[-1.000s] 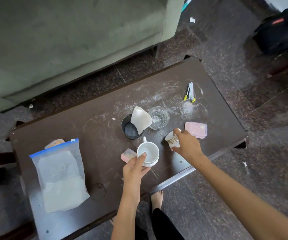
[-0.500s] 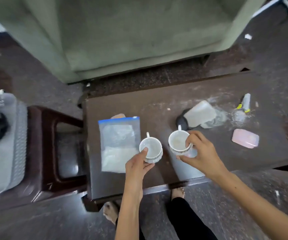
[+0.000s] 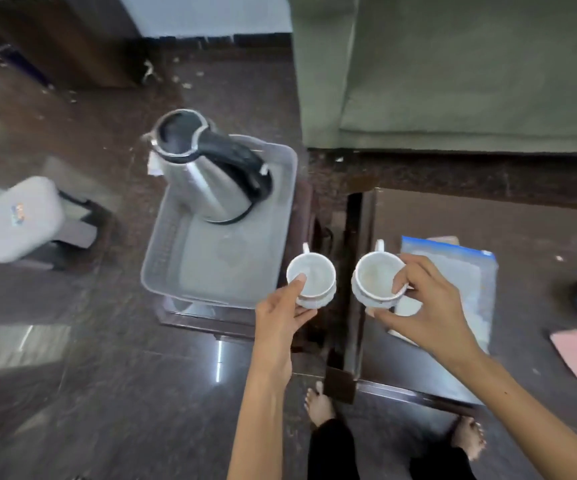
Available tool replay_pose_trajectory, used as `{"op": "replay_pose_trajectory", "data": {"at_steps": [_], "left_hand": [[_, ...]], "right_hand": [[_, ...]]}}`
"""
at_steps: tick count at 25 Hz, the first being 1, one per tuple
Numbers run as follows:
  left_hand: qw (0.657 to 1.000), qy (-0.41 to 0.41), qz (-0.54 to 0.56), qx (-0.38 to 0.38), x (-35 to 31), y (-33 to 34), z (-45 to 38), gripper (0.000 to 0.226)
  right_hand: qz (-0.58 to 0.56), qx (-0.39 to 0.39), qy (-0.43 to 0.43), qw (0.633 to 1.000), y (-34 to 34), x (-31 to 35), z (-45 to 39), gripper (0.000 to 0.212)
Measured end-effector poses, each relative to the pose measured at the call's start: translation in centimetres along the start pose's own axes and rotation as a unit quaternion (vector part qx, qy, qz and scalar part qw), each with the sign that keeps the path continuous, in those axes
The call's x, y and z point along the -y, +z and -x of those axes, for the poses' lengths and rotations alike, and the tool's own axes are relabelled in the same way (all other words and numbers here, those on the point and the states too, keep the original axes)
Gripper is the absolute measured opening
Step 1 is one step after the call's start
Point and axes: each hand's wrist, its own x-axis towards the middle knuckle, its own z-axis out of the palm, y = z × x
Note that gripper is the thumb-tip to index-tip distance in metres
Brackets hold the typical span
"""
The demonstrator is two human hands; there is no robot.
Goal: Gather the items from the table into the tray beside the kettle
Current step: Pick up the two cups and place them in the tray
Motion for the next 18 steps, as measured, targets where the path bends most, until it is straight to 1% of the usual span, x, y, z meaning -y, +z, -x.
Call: {"op": "replay_pose_trajectory", "data": {"at_steps": [4,7,11,14,16,18], "left_hand": [[0.998,0.022,0.037,-0.034,-4.0,-6.1,-2.3,0.016],[0.998,0.029,0.044,-0.045,-5.7,-9.2,-4.3,0.016],[0.996,0.019,0.062,-0.059,-7.0,-12.5,-7.2,0.022],[0.996,0.018,0.058,-0.062,-7.2,-14.2,-8.8,0.027],[0.996,0.012,0.053,-0.066,-7.2,-15.0,-9.7,0.027],[0.996,0.004,0.046,-0.072,-7.0,-15.5,-10.3,0.025]], "right_hand": [[-0.025,0.015,-0.043,0.999,6.7,4.7,-4.1,0.045],[-0.039,0.034,-0.057,0.997,11.6,5.9,-7.1,0.045],[-0.033,0.054,-0.034,0.997,16.7,6.1,-10.3,0.049],[0.014,0.093,-0.016,0.995,19.3,6.0,-11.8,0.052],[0.039,0.12,-0.005,0.992,20.7,6.0,-12.3,0.052],[0.058,0.128,0.008,0.99,21.8,5.8,-12.6,0.053]]}}
